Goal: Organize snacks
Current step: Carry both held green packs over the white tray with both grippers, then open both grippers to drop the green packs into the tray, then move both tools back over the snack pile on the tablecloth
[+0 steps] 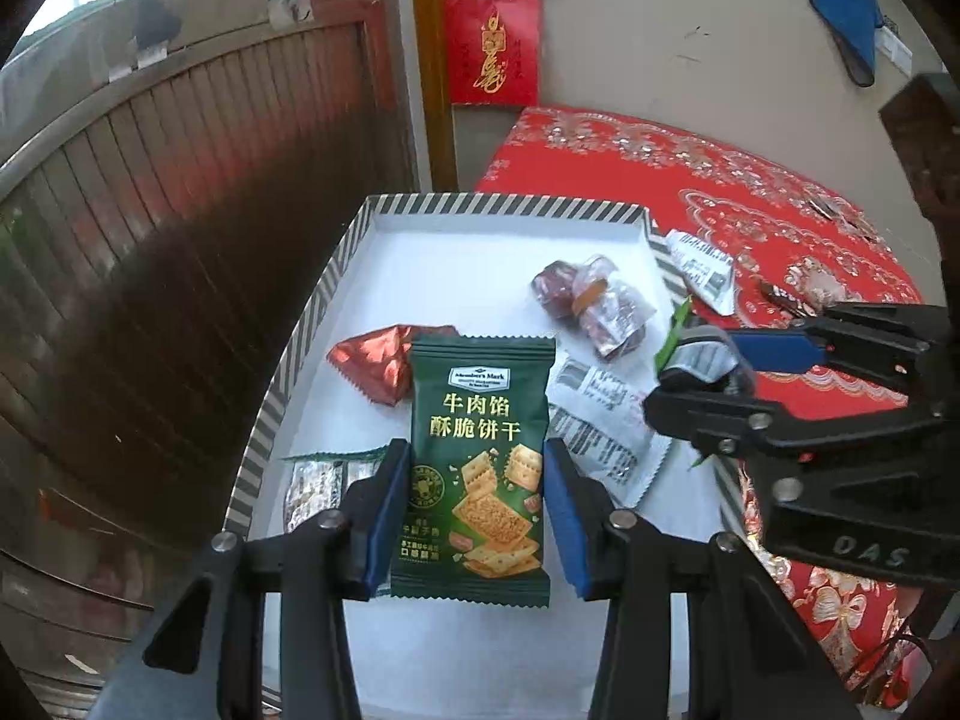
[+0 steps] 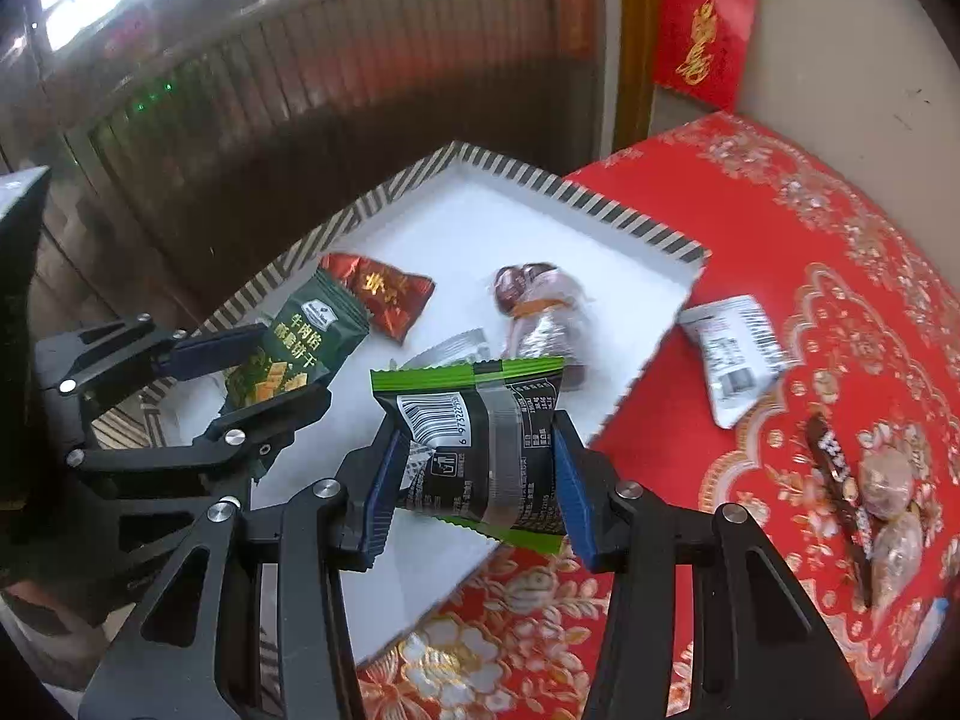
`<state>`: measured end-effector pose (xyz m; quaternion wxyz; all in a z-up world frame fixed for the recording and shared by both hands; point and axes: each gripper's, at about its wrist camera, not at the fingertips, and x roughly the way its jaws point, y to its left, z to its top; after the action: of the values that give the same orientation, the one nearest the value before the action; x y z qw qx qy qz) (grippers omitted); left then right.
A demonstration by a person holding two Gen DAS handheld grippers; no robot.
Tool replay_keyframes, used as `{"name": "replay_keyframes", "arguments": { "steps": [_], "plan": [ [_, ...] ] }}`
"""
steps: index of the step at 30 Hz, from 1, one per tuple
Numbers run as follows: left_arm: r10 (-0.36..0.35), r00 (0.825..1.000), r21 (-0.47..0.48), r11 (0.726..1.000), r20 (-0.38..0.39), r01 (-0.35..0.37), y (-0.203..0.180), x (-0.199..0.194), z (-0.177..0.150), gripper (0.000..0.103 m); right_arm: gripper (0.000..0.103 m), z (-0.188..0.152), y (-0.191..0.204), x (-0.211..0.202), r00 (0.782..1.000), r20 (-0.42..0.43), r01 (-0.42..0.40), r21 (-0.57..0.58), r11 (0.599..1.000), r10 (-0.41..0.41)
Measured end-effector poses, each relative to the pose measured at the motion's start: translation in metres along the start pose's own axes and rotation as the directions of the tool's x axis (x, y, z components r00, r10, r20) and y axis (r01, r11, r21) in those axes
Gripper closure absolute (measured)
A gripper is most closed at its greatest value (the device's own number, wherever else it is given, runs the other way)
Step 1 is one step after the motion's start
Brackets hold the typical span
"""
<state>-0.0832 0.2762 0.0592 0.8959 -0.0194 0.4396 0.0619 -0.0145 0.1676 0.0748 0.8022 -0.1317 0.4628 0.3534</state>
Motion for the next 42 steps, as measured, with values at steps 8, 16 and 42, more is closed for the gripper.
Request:
{"name": "replay_keyframes", "arguments": {
  "steps": [8,16,42],
  "plan": [
    [0.01,1.0,-0.006,1.0,-0.018,-0.01,0.003,0.008,-0.007,0.057,0.057,0.005,0.004,0.023,0.999,-0.043,0.01,-0.003,1.0,-0.01],
    [0.017,1.0,-0.009,1.0,-0.027,-0.017,0.003,0.014,-0.007,0.057,0.057,0.007,0.005,0.025,0.999,-0.044,0.013,-0.008,1.0,-0.013],
    [0.072,0.997,-0.015,0.997,0.024,-0.072,-0.017,-0.007,0.002,0.022,0.056,-0.012,-0.039,-0.031,0.995,0.077,-0.082,0.175,0.981,0.07]
  ]
}}
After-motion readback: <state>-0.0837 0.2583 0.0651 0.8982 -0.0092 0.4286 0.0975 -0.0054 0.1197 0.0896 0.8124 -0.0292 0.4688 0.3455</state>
